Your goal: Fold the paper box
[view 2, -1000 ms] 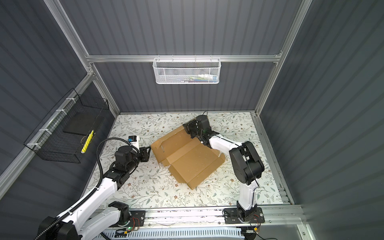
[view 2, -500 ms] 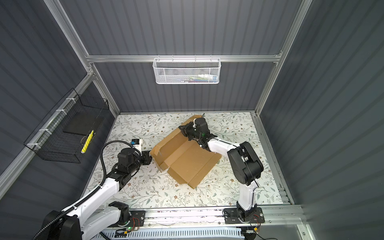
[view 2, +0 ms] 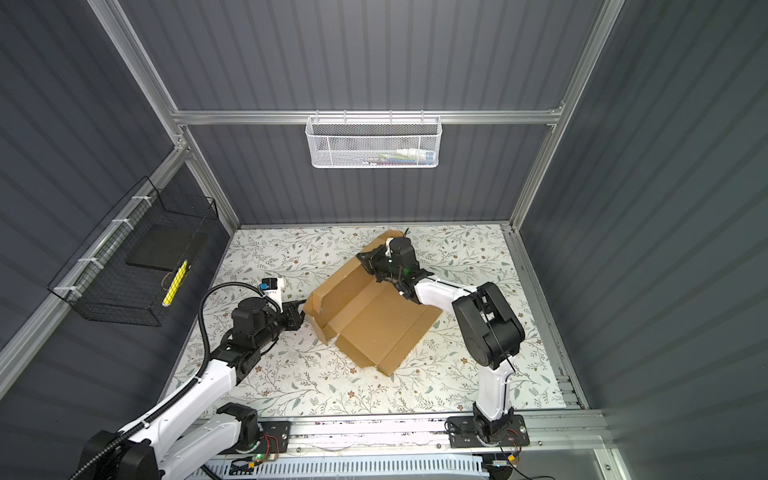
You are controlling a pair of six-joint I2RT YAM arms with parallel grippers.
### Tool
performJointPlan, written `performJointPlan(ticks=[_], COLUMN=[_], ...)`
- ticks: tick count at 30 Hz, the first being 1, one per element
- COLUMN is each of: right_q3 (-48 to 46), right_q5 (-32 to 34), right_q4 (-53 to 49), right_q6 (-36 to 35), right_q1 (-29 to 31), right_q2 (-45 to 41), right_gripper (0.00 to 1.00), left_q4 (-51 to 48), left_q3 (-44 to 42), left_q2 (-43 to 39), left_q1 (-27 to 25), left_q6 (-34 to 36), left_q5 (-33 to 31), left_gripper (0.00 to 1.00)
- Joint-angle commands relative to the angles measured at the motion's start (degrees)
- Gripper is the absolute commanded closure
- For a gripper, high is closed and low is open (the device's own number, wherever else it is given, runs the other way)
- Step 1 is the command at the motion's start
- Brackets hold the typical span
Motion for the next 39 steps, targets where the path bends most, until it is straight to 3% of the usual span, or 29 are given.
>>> performJointPlan(ticks=[1, 7, 15, 21, 30, 39], right_q3=[1.1, 1.0, 0.8, 0.7, 0.8, 0.5], right_q5=[-0.6, -0.6, -0.4, -0.3, -0.2, -0.2], right_q4=[1.3, 1.4, 1.4, 1.4, 1.5, 1.7], right_q6=[-0.8, -0.6, -0.8, -0.8, -0.8, -0.7], right_q1=[0.4, 0.5, 0.6, 0.6, 0.6, 0.9], right_q2=[1.4, 1.7, 1.4, 1.1, 1.1, 1.1], right_gripper=[0.93, 0.93, 0.93, 0.93, 0.93, 0.93], left_q4=[-1.9, -4.9, -16.2, -20.9, -22.5, -17.4], left_q3=[-1.6, -2.6, -0.5, 0.3, -0.5, 0.5], left_q2=[-2.9, -6.5, -9.4, -9.7, -12.5, -7.8], left_q1=[-0.2, -0.2, -0.2, -0.2, -0.2, -0.3], left_q6=[-1.3, -1.6, 0.9, 0.3, -0.5, 1.5], left_q5=[1.6, 1.9, -5.4, -7.5, -1.1, 4.4], left_gripper=[0.62, 0.64, 0.67, 0.67, 0.66, 0.66])
